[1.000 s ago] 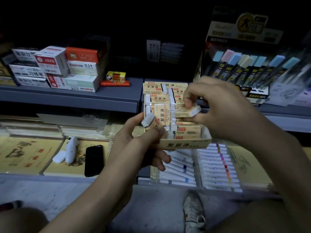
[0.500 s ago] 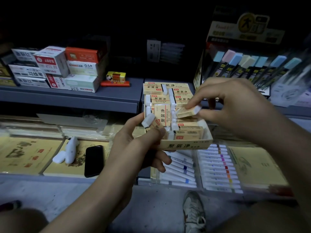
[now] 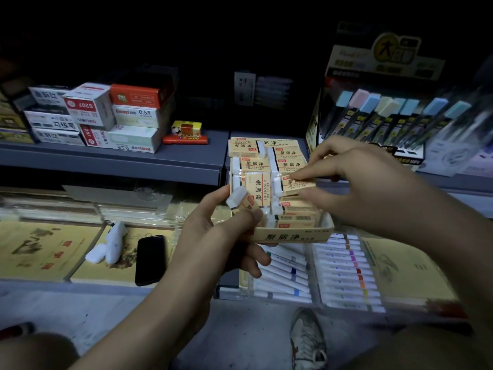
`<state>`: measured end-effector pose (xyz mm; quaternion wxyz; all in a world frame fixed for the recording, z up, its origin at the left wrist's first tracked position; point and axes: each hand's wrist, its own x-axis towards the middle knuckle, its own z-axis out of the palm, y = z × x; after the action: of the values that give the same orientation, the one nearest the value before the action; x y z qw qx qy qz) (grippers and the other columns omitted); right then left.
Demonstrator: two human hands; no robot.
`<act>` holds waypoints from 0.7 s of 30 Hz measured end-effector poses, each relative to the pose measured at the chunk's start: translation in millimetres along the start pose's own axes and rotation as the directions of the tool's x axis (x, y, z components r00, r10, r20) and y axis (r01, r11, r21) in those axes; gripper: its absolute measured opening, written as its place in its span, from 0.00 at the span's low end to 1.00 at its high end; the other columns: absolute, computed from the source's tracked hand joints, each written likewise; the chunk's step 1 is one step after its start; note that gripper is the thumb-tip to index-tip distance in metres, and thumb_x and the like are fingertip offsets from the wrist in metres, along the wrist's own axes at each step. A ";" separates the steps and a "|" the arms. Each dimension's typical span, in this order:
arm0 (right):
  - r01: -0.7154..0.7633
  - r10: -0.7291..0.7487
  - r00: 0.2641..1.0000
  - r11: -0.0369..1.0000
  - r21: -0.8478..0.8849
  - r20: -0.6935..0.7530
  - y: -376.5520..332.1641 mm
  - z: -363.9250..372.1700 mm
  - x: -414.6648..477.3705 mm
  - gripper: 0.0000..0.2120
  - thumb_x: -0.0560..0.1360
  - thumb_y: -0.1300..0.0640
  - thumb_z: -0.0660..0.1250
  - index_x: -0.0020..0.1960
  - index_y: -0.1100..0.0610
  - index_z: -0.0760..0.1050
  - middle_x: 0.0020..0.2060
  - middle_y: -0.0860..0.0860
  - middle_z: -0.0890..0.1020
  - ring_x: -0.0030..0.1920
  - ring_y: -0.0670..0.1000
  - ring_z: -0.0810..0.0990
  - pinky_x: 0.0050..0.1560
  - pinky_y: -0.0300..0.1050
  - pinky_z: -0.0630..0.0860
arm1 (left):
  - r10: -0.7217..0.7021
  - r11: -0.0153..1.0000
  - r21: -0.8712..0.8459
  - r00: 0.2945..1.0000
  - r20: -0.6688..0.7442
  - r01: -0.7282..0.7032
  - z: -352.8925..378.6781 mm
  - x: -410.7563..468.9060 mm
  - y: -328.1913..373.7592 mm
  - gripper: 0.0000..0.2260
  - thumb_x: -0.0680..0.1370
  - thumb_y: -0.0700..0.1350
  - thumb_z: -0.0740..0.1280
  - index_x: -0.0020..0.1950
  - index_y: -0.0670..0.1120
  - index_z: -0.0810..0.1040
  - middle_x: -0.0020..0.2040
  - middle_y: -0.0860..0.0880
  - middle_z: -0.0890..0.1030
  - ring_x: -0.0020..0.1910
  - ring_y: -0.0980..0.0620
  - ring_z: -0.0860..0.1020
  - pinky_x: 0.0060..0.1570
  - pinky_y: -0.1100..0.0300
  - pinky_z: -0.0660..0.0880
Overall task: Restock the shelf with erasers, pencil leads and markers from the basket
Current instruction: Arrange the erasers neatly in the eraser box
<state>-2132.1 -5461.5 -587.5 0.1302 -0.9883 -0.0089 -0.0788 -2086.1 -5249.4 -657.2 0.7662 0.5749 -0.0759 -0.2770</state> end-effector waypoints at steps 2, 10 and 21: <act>0.007 -0.007 1.000 1.000 -0.001 -0.014 0.1 2.7 2.0 0.11 0.75 0.46 0.72 0.57 0.40 0.84 0.47 0.36 0.77 0.48 0.37 0.76 0.49 0.37 0.71 | 0.002 1.000 0.003 1.000 0.000 -0.002 0.1 -0.1 0.0 0.23 0.79 0.41 0.70 0.73 0.49 0.72 0.47 0.37 0.87 0.30 0.43 0.79 0.29 0.57 0.78; -0.030 0.032 0.992 0.999 0.020 -0.120 -5.7 9.4 9.9 0.06 0.72 0.50 0.77 0.48 0.43 0.84 0.41 0.40 0.79 0.40 0.38 0.75 0.40 0.36 0.69 | 0.017 1.000 0.002 1.000 -0.004 -0.017 3.3 -0.7 -0.4 0.19 0.79 0.40 0.70 0.70 0.49 0.75 0.46 0.37 0.87 0.29 0.44 0.79 0.28 0.57 0.78; -0.053 0.073 0.995 0.962 0.268 -0.065 -34.8 23.4 26.1 0.11 0.71 0.48 0.79 0.50 0.45 0.82 0.41 0.43 0.76 0.37 0.40 0.74 0.39 0.44 0.73 | 0.020 1.000 -0.012 1.000 -0.019 -0.021 3.8 -0.6 -0.2 0.19 0.79 0.38 0.70 0.68 0.50 0.77 0.44 0.34 0.85 0.29 0.42 0.79 0.27 0.56 0.77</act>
<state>-2104.1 -5421.9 -596.8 0.2644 -0.9580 0.0170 -0.1092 -2088.3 -5252.3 -656.0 0.7732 0.5719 -0.0729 -0.2642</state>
